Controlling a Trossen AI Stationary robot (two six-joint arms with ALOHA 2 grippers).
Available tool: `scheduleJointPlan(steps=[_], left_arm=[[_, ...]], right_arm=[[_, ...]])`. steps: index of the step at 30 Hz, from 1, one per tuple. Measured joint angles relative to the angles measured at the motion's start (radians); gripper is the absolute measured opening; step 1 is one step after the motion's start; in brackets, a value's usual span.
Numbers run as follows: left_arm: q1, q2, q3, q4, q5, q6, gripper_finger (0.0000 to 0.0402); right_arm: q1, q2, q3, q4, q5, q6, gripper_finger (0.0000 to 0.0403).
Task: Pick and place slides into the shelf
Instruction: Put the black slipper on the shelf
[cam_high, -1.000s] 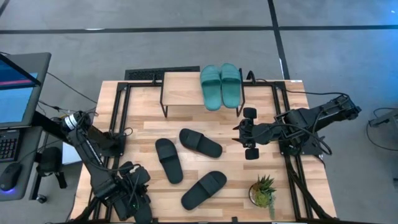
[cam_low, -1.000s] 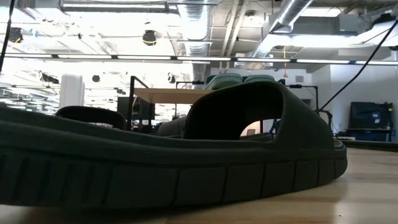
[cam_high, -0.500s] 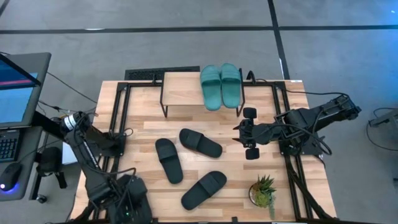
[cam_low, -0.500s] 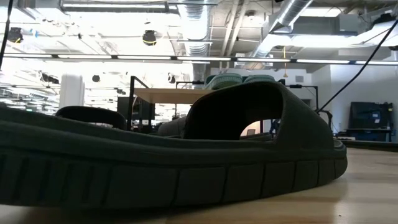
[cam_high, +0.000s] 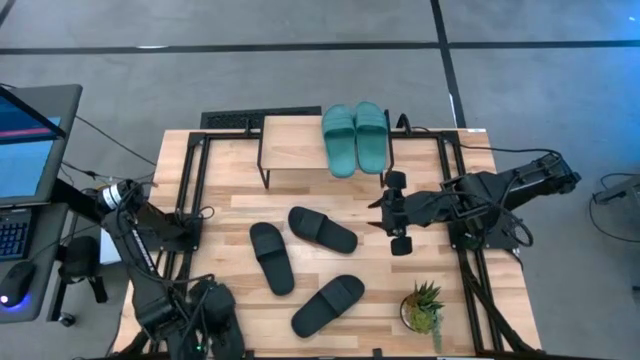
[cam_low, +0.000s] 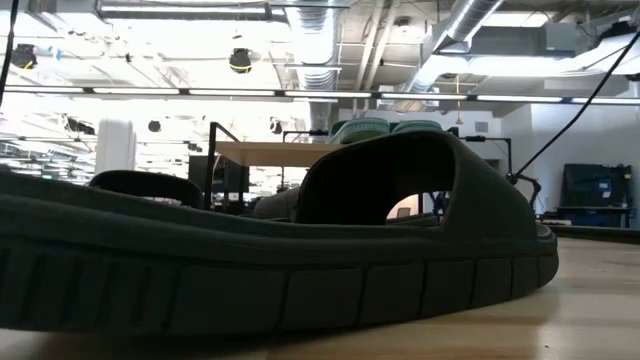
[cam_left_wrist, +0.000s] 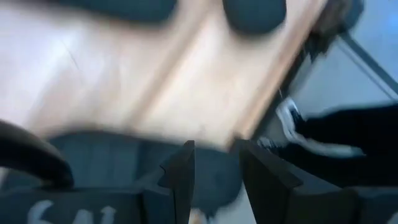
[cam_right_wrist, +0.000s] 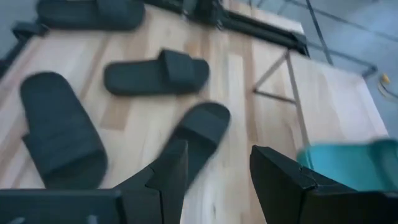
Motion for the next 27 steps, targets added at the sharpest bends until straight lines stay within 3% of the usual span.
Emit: scheduleJointPlan(steps=[5, 14, 21, 27], left_arm=[[0.060, 0.000, 0.001, -0.092, -0.170, 0.133, 0.0116], [0.201, 0.000, 0.001, -0.133, -0.188, 0.422, 0.0116], [0.266, 0.000, 0.001, -0.130, -0.260, 0.541, 0.0116], [0.300, 0.000, 0.001, -0.114, -0.239, 0.583, 0.0116]], right_arm=[[0.000, 0.004, 0.001, 0.075, -0.023, -0.040, 0.0161], [-0.006, 0.028, 0.002, 0.044, -0.043, -0.067, 0.0161], [-0.006, 0.136, 0.000, -0.039, -0.110, -0.062, 0.0161], [0.002, 0.186, 0.000, -0.022, -0.130, -0.083, 0.0161]])
